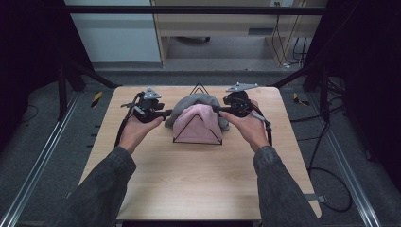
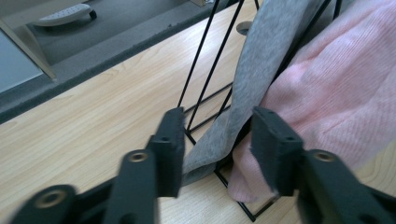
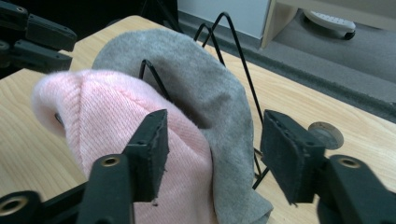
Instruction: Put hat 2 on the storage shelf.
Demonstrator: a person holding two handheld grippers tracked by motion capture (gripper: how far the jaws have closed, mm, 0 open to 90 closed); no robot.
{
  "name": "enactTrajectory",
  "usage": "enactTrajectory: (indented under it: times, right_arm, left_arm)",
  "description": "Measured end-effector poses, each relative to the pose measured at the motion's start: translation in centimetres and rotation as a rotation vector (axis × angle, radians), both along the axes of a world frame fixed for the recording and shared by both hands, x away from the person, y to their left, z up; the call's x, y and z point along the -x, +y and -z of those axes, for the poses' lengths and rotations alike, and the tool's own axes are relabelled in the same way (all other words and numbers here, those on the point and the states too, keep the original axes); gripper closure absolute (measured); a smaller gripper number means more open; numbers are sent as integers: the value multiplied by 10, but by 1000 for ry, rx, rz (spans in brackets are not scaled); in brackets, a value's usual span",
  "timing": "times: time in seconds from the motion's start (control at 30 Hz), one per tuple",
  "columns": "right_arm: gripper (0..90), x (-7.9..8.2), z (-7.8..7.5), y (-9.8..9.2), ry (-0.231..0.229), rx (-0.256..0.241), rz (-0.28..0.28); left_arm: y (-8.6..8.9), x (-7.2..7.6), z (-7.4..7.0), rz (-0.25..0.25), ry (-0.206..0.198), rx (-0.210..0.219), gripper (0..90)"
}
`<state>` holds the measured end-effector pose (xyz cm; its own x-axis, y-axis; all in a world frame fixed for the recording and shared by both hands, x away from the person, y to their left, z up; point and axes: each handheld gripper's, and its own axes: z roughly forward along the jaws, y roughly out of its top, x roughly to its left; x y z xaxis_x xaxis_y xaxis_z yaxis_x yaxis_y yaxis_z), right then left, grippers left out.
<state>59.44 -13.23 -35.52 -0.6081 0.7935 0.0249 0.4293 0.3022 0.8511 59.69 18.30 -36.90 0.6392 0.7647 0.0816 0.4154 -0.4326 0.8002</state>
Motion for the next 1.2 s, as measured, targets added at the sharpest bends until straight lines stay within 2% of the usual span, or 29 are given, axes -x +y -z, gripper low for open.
enactTrajectory:
  times: [0.07, 0.17, 0.27, 0.3, 0.47, 0.67, 0.77, 0.83, 0.93, 1.2]
  right_arm:
    - [373, 0, -2, 0, -14, -6, 7]
    - [320, 2, -5, -1, -20, -19, 20]
    - [296, 2, -7, -2, -19, -27, 28]
    - [269, 5, -8, -2, -17, -34, 41]
    - [248, 14, -11, -1, -20, -34, 36]
    - [242, 28, -17, -3, -38, -32, 23]
    - [242, 34, -19, -4, -43, -39, 23]
    - [240, 46, -22, -8, -56, -39, 20]
    - [228, 54, -22, -10, -56, -34, 16]
    - [181, 75, -14, -17, -52, -34, 12]
  left_arm:
    - [-2, 1, -4, 1, -9, 0, 446]
    - [-6, 5, -12, 2, -23, 13, 286]
    - [-7, 7, -17, 11, -30, 26, 192]
    - [-9, 14, -23, 25, -34, 51, 166]
    - [-13, 22, -28, 53, -36, 45, 115]
    - [-13, 31, -26, 60, -30, 45, 92]
    - [-10, 37, -26, 66, -32, 42, 88]
    - [-5, 46, -24, 75, -33, 34, 76]
    - [0, 55, -24, 84, -33, 39, 71]
    - [11, 75, -17, 116, -17, 25, 43]
